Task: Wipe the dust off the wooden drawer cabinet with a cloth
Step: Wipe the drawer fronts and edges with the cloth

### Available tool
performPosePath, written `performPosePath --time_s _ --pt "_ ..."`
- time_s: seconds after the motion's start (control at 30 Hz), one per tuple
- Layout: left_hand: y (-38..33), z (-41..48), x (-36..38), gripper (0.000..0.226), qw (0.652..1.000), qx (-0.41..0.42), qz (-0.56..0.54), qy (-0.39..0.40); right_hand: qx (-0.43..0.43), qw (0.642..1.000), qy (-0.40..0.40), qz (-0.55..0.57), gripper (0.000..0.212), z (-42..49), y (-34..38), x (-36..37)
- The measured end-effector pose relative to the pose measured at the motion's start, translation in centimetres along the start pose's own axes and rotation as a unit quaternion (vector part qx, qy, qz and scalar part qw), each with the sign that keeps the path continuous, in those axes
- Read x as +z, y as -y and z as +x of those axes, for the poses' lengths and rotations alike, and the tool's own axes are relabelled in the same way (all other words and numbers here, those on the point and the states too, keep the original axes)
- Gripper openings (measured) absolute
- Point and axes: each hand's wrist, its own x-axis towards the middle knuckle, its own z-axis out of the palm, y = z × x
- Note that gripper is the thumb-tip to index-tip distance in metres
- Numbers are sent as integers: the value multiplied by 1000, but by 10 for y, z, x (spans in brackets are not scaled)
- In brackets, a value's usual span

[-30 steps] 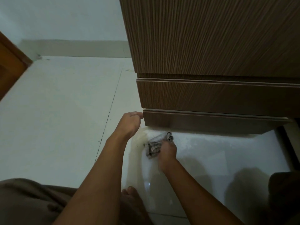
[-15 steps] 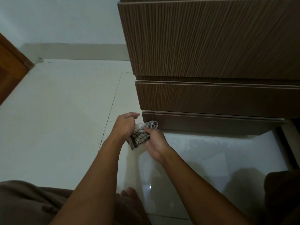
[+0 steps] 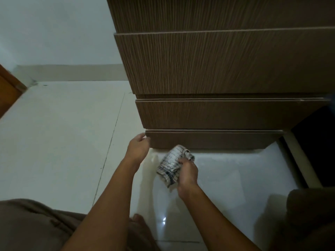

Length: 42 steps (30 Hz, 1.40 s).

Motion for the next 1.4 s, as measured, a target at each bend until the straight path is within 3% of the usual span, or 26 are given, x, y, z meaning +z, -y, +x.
performPosePath --time_s 0.2,0.37,0.6,0.77,0.9,0.97,1.07,1.23,1.4 --pt "-2 0 15 39 998 34 -9 -56 -133 969 -203 52 25 24 35 -61" --pt "2 1 23 41 997 38 -14 -67 -204 941 -251 103 37 38 89 -98" --pt "2 -3 25 42 998 31 -26 -55 -161 973 -168 -13 26 25 108 -49" --pt "5 -13 22 44 998 12 -2 -54 -79 996 13 -47 19 -5 70 -8" --pt "-4 -34 19 31 999 -23 -40 7 -57 985 157 -51 27 -33 69 2" --pt "-15 -44 14 37 991 -46 -90 93 -79 973 205 -73 28 -48 78 3" --pt "-34 -60 7 35 976 -6 -129 173 -125 956 242 -112 26 -71 101 0" --pt "-65 -90 -11 24 975 100 -95 177 -229 912 258 -224 18 -120 144 0" --pt "-105 -124 -34 19 965 201 -60 157 -340 865 260 -263 11 -173 177 -1"
